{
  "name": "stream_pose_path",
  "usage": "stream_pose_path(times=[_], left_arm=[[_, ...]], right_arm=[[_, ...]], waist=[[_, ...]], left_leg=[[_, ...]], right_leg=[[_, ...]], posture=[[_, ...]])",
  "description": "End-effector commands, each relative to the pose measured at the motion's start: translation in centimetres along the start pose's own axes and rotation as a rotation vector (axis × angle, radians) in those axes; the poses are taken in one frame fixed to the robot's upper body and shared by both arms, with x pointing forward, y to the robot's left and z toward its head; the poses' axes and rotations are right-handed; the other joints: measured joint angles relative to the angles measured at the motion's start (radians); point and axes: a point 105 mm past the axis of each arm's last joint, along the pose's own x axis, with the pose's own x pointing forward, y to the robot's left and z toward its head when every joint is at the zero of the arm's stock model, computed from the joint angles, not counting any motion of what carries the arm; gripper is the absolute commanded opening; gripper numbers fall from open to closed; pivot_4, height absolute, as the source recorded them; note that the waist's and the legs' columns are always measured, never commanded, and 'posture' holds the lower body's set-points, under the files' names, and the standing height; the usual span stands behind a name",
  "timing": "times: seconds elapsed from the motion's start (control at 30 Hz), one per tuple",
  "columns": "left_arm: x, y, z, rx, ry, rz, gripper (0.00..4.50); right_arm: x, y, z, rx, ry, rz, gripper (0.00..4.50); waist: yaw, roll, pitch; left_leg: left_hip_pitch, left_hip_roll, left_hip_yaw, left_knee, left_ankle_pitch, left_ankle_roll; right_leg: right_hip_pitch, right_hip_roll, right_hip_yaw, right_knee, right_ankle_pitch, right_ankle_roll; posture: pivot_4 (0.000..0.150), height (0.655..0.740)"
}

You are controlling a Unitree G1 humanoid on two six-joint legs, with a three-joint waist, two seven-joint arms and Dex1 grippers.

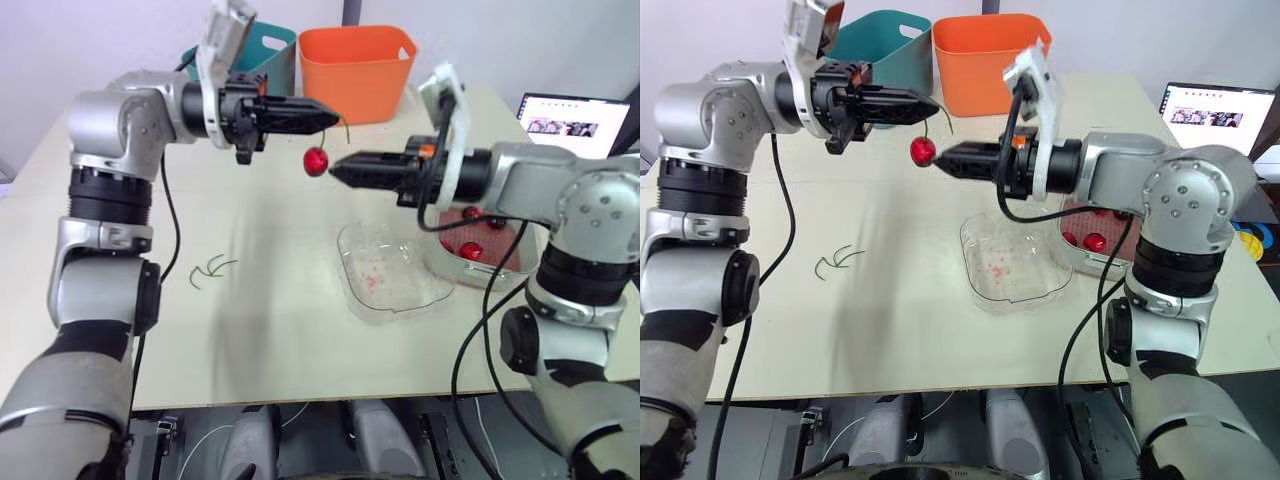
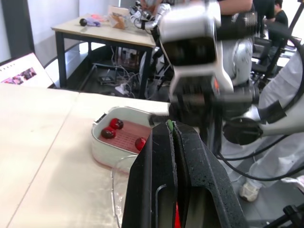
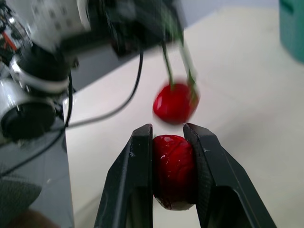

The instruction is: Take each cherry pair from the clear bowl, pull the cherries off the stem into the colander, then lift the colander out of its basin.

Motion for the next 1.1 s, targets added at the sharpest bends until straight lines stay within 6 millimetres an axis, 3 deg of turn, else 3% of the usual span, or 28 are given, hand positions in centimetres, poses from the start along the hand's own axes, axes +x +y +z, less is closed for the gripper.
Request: stream_pose_path(times=[0.03,0.17,0.33,0.5,0.67,0.83,1.1], left_arm=[[-0.3,-0.5,1.9,0.074,-0.027,0.0,0.0],[-0.2,-0.5,1.4,0.069,-0.012,-0.004,0.0],[-0.4,-0.4,0.1,0.065,0.021,0.023,0.0],[-0.4,-0.4,-0.9,0.058,0.033,0.031,0.0],[-0.2,-0.2,-1.5,0.056,0.039,0.035,0.0],[-0.1,-0.2,-1.9,0.053,0.045,0.03,0.0],[-0.1,-0.3,-2.1,0.052,0.052,0.033,0.0]], right_arm=[[-0.3,0.9,0.4,-0.05,-0.009,0.018,0.72],[-1.1,0.3,0.5,-0.054,-0.023,-0.021,0.72],[-6.3,-4.0,0.6,-0.101,-0.099,-0.308,0.72],[-11.8,-8.3,-4.5,-0.142,0.076,-0.597,0.72],[-13.4,-10.3,-6.9,-0.137,0.135,-0.693,0.72],[-13.3,-11.0,-7.5,-0.128,0.121,-0.717,0.72],[-14.1,-12.3,-7.4,-0.142,0.115,-0.794,3.4]], waist=[[-0.001,0.0,0.0],[0.0,0.0,0.0],[0.008,0.0,0.0],[0.014,0.0,0.0],[-0.002,0.0,0.0],[0.001,0.0,0.0],[0.003,0.0,0.0]], left_leg=[[0.0,0.0,0.0,0.0,0.0,0.0],[0.0,0.0,0.0,0.0,0.0,0.0],[0.0,-0.001,0.0,0.0,0.0,0.0],[-0.001,-0.001,0.0,0.0,0.0,0.0],[0.001,-0.001,0.003,0.0,0.0,0.0],[0.001,0.0,0.002,0.0,0.0,0.0],[0.001,-0.001,0.002,0.0,0.0,0.0]], right_leg=[[0.0,0.0,0.0,0.0,0.0,0.0],[0.0,0.0,0.0,0.0,0.0,0.0],[0.001,-0.001,0.0,-0.002,-0.001,0.001],[0.002,-0.001,0.0,-0.005,-0.001,0.001],[0.002,0.0,0.003,-0.005,-0.001,-0.001],[0.002,0.001,0.003,-0.004,0.0,0.0],[0.002,0.0,0.003,-0.005,0.0,0.0]], posture=[[0.15,0.74],[0.15,0.74],[0.15,0.74],[0.15,0.74],[0.15,0.74],[0.15,0.74],[0.15,0.74]])
